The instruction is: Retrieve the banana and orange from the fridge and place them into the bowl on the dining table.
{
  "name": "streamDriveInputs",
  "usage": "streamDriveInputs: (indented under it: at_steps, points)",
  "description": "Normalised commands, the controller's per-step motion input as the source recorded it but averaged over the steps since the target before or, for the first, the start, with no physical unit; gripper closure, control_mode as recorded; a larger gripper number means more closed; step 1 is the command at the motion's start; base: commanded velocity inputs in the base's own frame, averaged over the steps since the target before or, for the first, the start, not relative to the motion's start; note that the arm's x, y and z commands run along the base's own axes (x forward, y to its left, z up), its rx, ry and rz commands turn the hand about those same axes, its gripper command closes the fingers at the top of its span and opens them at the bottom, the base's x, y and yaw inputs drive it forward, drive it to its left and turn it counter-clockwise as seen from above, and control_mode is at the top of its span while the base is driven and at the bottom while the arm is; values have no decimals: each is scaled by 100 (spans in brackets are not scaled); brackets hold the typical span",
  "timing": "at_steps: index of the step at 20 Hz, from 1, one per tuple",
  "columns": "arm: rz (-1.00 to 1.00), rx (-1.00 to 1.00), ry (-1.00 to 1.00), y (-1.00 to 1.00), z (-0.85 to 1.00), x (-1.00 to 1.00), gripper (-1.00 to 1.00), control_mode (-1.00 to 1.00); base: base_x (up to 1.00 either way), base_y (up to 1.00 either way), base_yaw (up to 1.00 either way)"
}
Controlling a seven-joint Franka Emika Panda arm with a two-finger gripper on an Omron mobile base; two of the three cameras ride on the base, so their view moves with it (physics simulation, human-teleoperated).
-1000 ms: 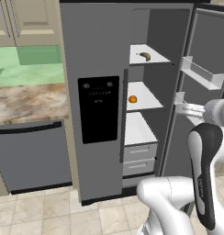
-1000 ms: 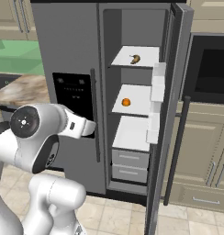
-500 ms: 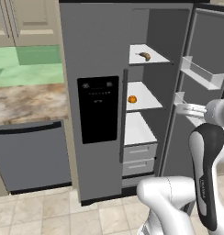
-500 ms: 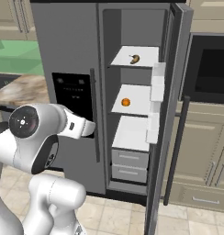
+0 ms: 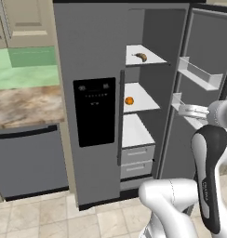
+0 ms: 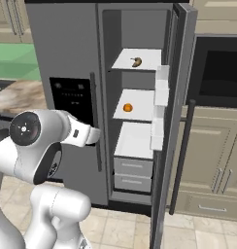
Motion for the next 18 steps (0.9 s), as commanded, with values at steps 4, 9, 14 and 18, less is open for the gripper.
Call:
streamDriveInputs:
  at_steps: [4,9,14,18]
  points:
    - [0,0,0,0,0,0,-100,100,33,-3,-11]
    - [0,0,0,0,0,0,-100,100,34,-1,-10]
    - [0,0,0,0,0,0,-100,100,45,0,-8]
    - [0,0,0,0,0,0,-100,100,53,0,-8]
